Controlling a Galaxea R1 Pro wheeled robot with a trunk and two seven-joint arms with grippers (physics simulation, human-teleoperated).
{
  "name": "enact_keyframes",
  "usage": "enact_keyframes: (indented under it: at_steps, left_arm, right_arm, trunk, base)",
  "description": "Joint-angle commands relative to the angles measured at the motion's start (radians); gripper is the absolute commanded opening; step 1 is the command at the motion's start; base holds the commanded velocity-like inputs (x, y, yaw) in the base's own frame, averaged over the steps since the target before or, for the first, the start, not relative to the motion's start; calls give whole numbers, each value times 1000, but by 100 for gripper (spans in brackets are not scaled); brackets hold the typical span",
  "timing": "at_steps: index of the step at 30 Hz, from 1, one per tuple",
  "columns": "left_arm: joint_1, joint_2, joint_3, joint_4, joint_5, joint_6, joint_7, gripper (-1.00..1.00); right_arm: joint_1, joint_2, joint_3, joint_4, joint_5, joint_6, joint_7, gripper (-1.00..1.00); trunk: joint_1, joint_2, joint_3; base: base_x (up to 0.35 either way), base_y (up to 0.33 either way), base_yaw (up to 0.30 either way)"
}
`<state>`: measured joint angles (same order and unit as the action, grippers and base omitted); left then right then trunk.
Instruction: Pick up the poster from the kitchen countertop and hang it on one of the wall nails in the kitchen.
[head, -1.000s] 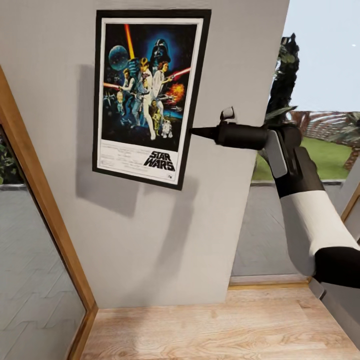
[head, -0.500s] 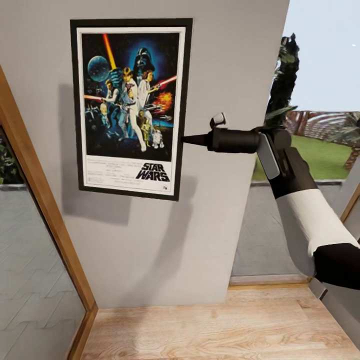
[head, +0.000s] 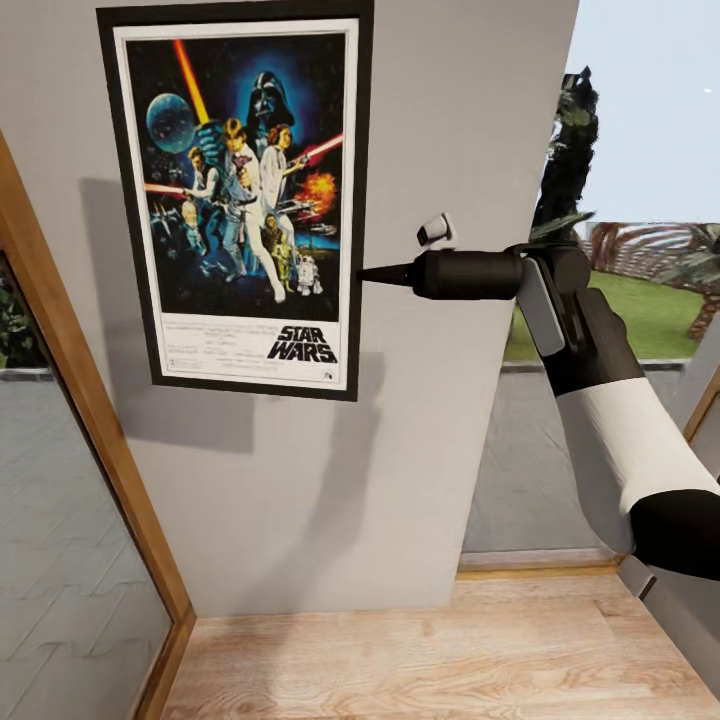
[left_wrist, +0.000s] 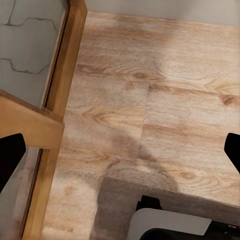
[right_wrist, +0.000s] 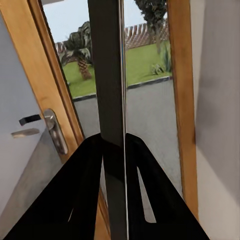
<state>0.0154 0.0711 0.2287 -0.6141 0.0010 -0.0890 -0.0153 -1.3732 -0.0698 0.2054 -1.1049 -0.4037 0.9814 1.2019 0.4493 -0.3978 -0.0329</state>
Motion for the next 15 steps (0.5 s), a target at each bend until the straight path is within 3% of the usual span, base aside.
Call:
enact_keyframes:
  at_steps: [1,15]
  left_arm:
    - [0,0,1,-1,0,-1,-2,100]
    - [0,-1,1,-1,0,-1,-2,100]
  right_arm:
    - [-1,-1,2,-4,-4,6,2,-100]
    - [-1,-4,1,-39,1,3,2,-100]
  trunk:
    - [1,-2,-2]
    - [1,-2,-2]
  base:
    - [0,0,0]
    - [0,0,0]
